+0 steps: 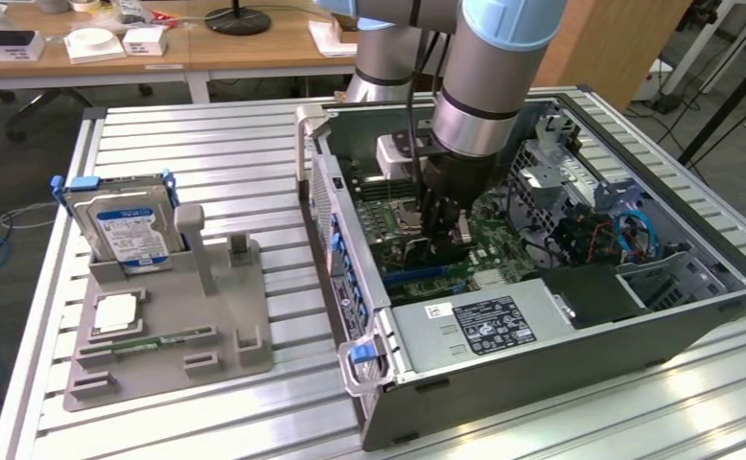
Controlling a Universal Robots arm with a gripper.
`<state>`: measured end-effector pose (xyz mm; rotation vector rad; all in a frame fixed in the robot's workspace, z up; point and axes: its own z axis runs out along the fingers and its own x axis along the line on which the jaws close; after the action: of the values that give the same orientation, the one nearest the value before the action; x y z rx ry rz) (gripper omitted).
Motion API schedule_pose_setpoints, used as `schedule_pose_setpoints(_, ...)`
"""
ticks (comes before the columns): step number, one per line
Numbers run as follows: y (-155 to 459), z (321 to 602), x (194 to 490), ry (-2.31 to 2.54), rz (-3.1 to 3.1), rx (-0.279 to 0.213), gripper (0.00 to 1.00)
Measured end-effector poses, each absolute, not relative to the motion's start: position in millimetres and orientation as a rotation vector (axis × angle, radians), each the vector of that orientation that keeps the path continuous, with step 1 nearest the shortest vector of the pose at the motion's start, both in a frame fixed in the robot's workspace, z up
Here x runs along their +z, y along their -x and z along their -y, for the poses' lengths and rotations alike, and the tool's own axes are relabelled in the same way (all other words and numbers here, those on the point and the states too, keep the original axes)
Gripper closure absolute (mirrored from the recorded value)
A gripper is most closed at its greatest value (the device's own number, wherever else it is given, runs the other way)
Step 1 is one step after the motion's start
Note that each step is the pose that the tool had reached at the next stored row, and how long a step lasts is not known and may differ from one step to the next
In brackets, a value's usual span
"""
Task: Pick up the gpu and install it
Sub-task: 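Insert the gpu into the slot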
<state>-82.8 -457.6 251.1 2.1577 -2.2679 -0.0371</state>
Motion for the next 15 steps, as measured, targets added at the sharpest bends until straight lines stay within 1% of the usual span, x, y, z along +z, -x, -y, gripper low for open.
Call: schedule_pose_setpoints(15,82.7,459.2,245.7,-2.158,2.268,-0.037,0.74)
